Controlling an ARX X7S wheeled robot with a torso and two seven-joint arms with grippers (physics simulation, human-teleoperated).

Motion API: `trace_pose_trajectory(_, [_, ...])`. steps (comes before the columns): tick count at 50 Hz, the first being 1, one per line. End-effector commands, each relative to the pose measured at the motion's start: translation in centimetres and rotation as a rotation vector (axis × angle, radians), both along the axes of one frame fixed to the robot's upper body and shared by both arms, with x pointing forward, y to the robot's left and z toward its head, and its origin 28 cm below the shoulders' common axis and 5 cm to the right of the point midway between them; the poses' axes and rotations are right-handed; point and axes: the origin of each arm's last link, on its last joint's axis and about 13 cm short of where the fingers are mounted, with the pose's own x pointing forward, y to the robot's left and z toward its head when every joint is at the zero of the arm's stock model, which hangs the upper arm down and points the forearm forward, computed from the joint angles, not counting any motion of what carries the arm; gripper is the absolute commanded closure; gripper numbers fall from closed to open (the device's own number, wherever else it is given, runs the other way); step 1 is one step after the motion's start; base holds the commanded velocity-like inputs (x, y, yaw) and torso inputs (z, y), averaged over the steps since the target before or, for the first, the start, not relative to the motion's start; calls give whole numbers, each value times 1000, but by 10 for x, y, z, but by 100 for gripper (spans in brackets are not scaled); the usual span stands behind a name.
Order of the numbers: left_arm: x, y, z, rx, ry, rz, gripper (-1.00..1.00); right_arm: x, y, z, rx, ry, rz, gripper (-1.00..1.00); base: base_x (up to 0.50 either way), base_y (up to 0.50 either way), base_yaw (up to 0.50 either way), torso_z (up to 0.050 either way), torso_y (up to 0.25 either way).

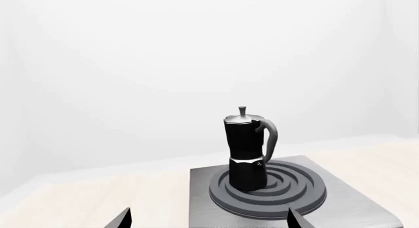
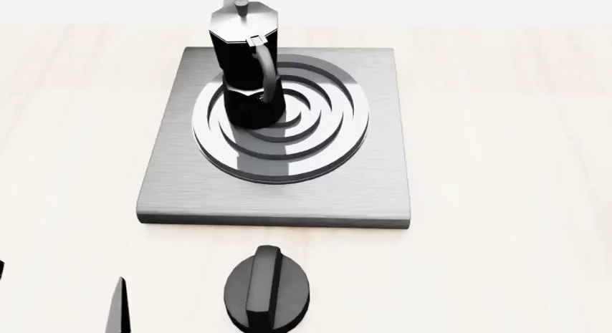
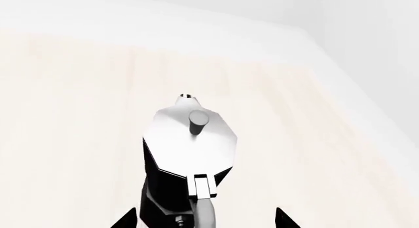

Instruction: Put both moka pots on the stove.

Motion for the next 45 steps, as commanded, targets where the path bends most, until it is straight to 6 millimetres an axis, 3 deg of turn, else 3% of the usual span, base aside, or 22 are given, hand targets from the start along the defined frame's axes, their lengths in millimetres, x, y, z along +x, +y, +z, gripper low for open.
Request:
trace_pose_trajectory(1, [0,-1,-1,2,3,-2,-100,3,-4,-13,18,27,-20,-100,0,0,0,0,0])
trace_pose_trajectory(45, [1,-3,-4,6,12,-15,-100,12,-6,-38,49,20,-50,-100,0,0,0,0,0])
